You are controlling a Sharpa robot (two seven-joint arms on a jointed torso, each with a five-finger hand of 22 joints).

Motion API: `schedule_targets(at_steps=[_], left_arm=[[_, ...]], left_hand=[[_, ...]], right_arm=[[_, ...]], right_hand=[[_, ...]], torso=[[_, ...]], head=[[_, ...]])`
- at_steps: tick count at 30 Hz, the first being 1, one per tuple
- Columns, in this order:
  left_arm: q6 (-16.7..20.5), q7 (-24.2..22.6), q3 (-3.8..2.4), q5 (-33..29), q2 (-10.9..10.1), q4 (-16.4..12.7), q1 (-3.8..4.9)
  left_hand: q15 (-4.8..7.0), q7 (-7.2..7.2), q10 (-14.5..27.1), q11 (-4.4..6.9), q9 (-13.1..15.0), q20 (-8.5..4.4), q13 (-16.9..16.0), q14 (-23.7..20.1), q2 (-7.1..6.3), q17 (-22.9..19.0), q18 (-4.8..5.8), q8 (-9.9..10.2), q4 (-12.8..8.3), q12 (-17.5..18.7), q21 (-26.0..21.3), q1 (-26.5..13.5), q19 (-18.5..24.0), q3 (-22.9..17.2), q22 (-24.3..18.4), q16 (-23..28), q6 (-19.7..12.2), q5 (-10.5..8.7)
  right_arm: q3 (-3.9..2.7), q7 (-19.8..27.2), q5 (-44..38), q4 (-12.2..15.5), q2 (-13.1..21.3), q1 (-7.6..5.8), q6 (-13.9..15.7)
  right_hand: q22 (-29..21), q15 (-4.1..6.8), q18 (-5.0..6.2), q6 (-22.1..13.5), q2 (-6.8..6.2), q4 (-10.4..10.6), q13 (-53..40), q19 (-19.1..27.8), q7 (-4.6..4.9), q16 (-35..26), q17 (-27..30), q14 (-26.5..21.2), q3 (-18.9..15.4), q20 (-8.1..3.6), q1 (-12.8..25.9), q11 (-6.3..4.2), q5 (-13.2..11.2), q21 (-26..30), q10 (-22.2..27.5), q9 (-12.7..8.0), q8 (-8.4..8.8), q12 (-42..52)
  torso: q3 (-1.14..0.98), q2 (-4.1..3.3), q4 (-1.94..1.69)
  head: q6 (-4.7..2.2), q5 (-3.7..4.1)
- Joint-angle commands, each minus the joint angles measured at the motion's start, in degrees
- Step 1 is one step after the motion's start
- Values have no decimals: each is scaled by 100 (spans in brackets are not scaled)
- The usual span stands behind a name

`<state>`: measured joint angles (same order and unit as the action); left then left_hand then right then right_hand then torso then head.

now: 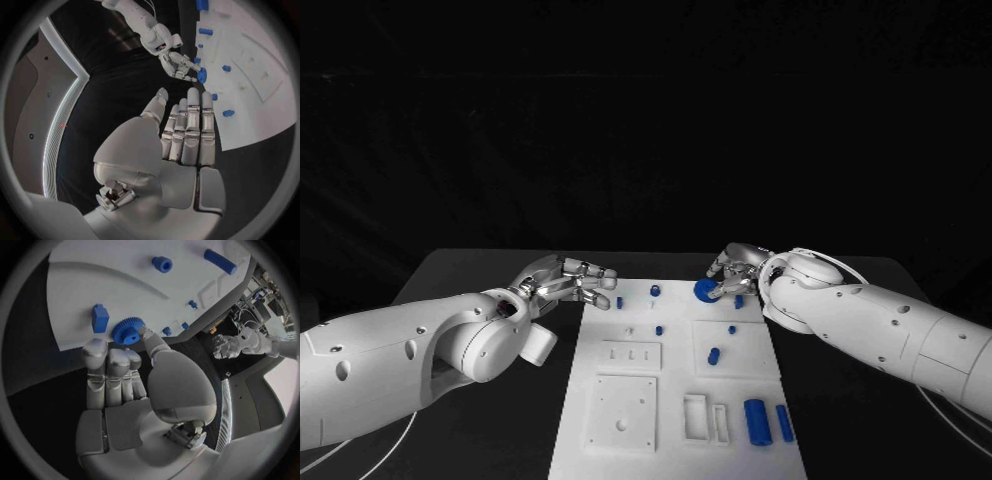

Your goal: Assemble the parts on the task board

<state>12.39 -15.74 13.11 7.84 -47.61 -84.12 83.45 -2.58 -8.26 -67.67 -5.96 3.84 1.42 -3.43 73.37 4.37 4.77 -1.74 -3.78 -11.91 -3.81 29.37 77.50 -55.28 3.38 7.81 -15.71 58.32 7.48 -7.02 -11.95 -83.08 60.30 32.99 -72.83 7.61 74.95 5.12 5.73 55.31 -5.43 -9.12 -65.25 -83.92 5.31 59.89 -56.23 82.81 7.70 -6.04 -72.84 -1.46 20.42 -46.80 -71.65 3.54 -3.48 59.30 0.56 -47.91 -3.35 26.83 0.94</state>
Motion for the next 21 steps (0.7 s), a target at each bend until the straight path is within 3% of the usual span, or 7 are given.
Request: schedule_targets(at_steps=[1, 12, 21], left_arm=[[-94, -31, -4, 24, 6, -24, 6], [-100, -19, -4, 29, 7, -33, 6], [-104, -17, -3, 43, 23, -20, 6]], left_hand=[[-25, 0, 40, 3, 3, 28, 2, -24, -48, -8, -90, 7, 20, 30, 33, 6, 12, -18, -5, 26, -51, -28], [-25, 0, 40, 3, 3, 28, 2, -24, -48, -8, -90, 7, 20, 30, 33, 6, 12, -18, -5, 26, -51, -28], [-25, 0, 40, 3, 3, 28, 2, -24, -48, -8, -90, 7, 20, 30, 33, 6, 12, -18, -5, 26, -51, -28]], right_arm=[[-2, -40, -80, -14, -22, -2, -175], [-2, -59, -82, -117, -98, -1, -261], [0, -56, -82, -161, -147, 1, -375]], right_hand=[[240, 21, -47, -137, -20, 46, 24, -350, 2, -19, 2, 19, -34, -42, 15, -17, -43, -89, 12, -8, 3, -35], [242, 9, -34, -239, -7, 65, 52, -345, 16, -34, 8, 18, -53, -25, -14, -2, -44, -83, 28, -12, 7, -68], [276, -18, -32, 200, 19, -18, 40, -345, 34, -11, -13, 20, 165, -1, 23, 37, -58, -118, 32, 5, -6, -40]], torso=[[0, 1, 4], [-2, -2, -1], [2, -8, 10]], head=[[-3, 0], [4, -8], [22, -11]])
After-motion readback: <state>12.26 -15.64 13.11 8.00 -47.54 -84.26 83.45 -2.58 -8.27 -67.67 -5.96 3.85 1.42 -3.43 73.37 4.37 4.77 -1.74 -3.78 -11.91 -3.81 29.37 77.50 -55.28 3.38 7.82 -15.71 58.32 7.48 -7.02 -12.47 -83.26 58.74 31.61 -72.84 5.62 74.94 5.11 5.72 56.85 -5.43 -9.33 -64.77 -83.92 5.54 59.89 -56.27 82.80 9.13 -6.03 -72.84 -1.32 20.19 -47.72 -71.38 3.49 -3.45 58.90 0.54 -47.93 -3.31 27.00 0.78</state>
